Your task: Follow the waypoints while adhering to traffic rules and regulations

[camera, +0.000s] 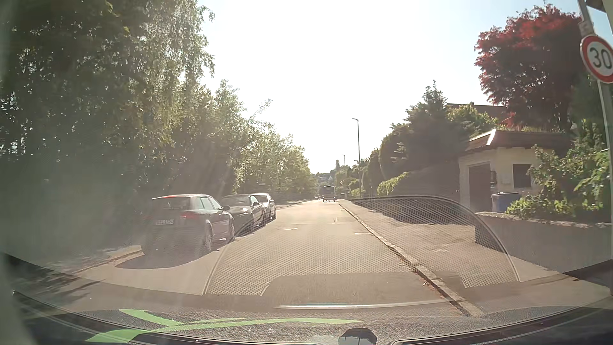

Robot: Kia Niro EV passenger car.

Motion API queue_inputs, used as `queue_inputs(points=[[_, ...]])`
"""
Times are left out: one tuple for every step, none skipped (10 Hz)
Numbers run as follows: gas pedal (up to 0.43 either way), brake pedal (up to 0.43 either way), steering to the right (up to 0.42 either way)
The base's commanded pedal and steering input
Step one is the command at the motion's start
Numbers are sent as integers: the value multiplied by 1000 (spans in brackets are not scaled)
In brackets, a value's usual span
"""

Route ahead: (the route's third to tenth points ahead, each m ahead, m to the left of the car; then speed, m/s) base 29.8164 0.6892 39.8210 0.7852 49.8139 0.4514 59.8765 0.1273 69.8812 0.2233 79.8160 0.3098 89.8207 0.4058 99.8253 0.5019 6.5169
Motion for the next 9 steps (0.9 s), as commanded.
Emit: queue_inputs(points=[[59, 0, -12], [59, 0, -12], [59, 0, -13], [59, 0, -13], [59, 0, -13], [59, 0, -14], [59, 0, -14], [59, 0, -11], [59, 0, -8]])
